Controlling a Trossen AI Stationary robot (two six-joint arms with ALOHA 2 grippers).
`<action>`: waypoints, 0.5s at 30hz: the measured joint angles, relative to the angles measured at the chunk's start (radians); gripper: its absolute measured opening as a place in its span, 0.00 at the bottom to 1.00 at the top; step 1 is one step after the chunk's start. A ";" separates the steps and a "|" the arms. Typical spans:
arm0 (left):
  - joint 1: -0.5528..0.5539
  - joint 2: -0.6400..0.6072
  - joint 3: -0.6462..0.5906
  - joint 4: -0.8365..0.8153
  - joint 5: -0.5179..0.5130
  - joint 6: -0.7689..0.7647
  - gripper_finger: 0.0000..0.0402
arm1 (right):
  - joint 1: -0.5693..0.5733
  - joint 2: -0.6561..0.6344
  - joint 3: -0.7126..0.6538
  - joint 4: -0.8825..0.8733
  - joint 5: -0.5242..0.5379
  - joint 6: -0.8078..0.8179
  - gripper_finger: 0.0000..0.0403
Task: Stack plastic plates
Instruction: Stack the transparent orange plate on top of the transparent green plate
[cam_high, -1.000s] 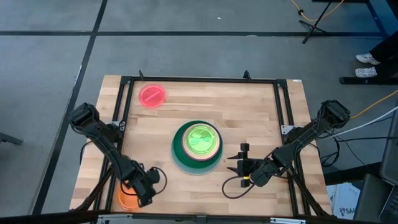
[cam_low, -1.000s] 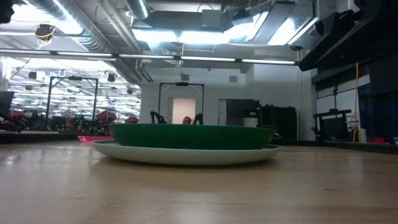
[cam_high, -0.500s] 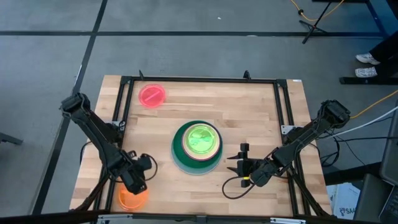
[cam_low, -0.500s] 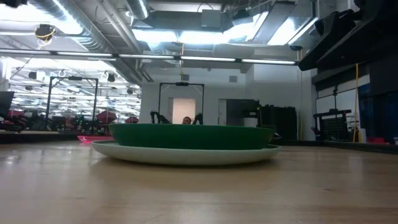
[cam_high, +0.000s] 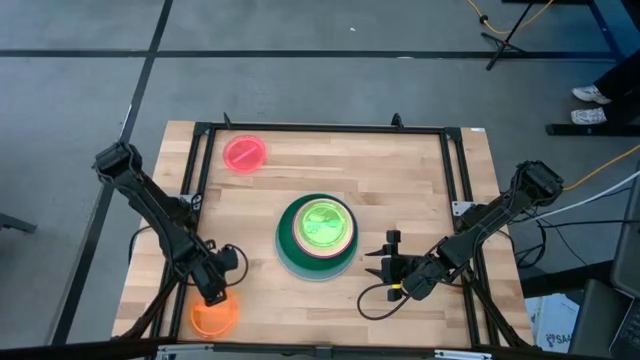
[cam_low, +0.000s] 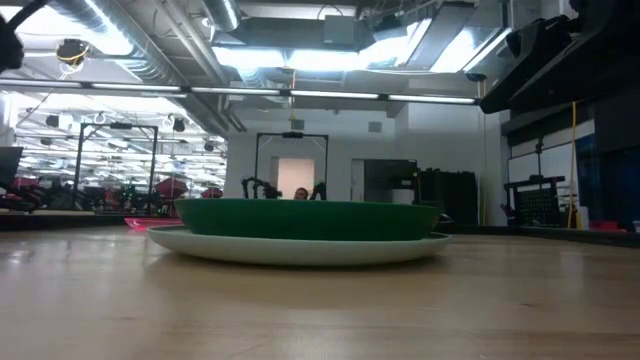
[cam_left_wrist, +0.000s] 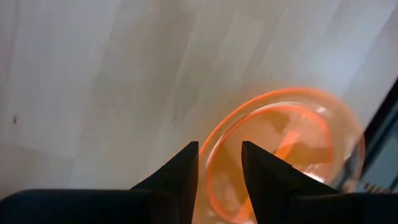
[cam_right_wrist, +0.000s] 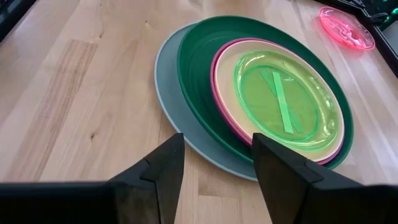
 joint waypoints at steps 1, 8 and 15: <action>-0.002 0.003 -0.007 0.002 0.006 0.015 0.29 | 0.000 0.000 0.000 0.000 0.000 0.002 0.45; -0.007 0.004 -0.052 0.013 0.048 0.061 0.29 | 0.000 0.000 0.000 0.000 0.000 0.003 0.45; -0.009 0.004 -0.115 0.088 0.065 0.060 0.29 | 0.000 0.000 0.000 0.000 0.000 0.024 0.45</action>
